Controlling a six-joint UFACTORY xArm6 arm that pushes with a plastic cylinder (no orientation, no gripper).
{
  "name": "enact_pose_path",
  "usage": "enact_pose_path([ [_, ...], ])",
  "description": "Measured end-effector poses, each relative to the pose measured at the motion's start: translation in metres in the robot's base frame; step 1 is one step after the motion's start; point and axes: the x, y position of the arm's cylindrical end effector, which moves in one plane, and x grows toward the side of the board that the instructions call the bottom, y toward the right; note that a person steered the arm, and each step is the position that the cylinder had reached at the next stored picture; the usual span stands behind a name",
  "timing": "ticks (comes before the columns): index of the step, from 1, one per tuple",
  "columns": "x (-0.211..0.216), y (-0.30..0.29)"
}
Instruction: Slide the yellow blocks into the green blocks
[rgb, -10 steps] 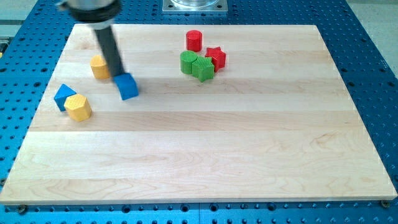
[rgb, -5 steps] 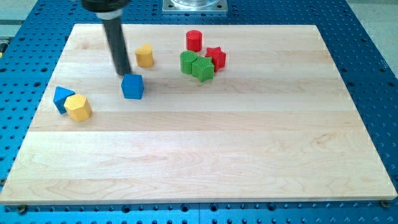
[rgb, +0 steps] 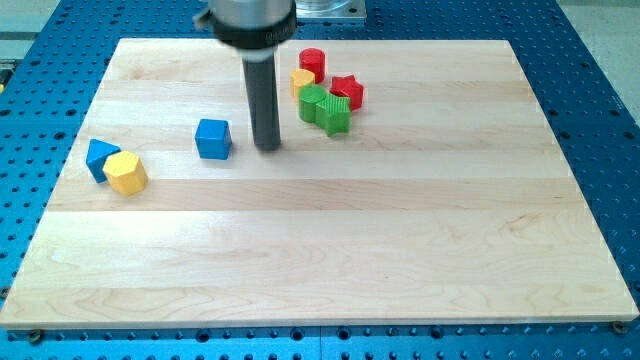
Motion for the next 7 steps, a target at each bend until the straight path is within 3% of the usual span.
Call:
enact_pose_path([
  [1, 0.058, -0.071],
  [2, 0.06, -0.197],
  [3, 0.037, -0.218],
  [5, 0.034, -0.048],
  [7, 0.014, -0.055],
])
